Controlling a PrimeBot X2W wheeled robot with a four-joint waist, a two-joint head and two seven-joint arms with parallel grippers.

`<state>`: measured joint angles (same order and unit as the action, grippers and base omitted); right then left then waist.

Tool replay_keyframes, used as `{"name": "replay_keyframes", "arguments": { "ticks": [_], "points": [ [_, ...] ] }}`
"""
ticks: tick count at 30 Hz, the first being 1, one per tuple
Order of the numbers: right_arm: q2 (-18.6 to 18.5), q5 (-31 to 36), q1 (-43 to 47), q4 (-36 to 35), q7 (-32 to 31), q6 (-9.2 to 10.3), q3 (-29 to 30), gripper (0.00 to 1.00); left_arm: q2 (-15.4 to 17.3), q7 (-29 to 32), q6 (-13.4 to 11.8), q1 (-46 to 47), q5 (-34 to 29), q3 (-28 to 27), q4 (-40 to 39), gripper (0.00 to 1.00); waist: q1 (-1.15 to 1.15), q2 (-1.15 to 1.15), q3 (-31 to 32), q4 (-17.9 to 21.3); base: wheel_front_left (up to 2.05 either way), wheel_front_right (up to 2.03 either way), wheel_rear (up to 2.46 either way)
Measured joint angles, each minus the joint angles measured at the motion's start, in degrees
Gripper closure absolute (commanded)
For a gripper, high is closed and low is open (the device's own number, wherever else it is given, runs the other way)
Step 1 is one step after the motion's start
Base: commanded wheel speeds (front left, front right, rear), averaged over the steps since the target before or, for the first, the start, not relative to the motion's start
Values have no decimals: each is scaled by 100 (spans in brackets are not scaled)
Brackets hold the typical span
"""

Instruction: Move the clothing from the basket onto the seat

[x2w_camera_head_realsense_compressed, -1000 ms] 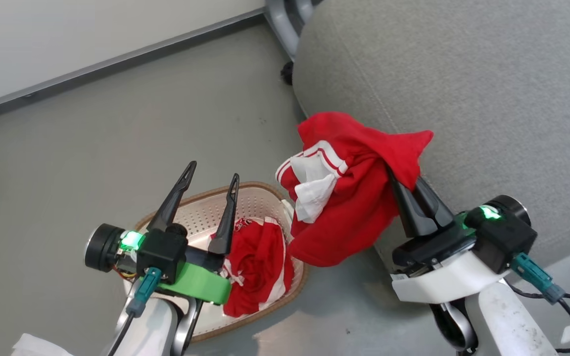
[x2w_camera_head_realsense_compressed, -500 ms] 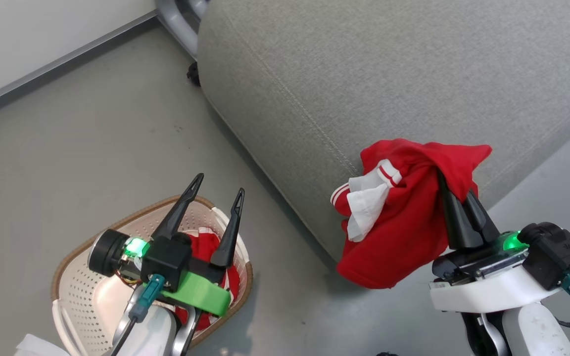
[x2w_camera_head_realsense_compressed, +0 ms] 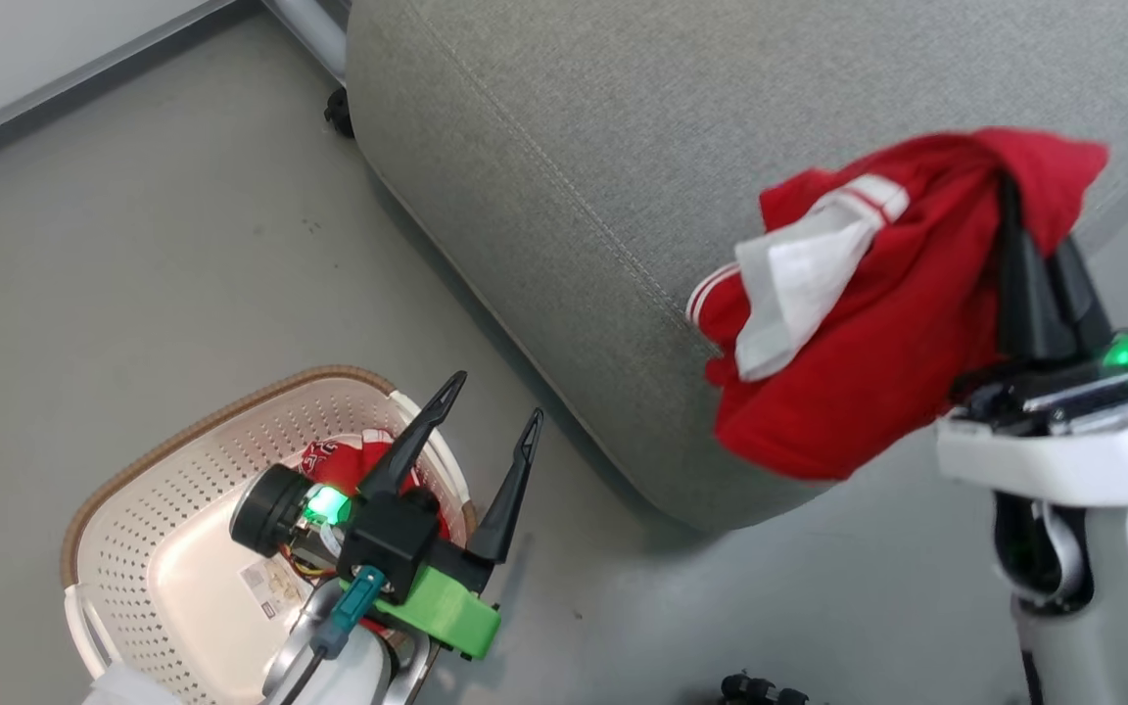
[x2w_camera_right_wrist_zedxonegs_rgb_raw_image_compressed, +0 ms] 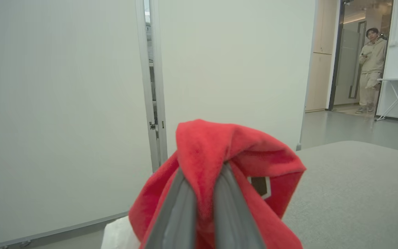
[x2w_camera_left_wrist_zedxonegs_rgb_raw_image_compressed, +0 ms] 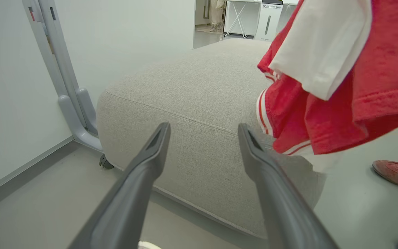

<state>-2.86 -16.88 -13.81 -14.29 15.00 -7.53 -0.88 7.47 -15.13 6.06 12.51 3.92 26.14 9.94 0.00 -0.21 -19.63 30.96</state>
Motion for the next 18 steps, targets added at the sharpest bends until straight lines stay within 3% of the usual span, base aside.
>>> {"name": "replay_keyframes", "arguments": {
  "ticks": [5,13,18],
  "points": [
    [-243,-289,-1280,323,0,0,494,100,-1,0,34,242,-12,113,10,0,0,0,-290,-174,0,0,0],
    [-1339,-524,-3219,1484,0,0,1484,100,-11,0,56,942,-107,245,-56,0,0,0,-938,-678,0,0,0],
    [-1796,-467,-3737,2015,0,0,1706,100,-29,0,48,1173,-123,230,-148,0,0,0,-1377,-1058,0,0,0]
  ]
}}
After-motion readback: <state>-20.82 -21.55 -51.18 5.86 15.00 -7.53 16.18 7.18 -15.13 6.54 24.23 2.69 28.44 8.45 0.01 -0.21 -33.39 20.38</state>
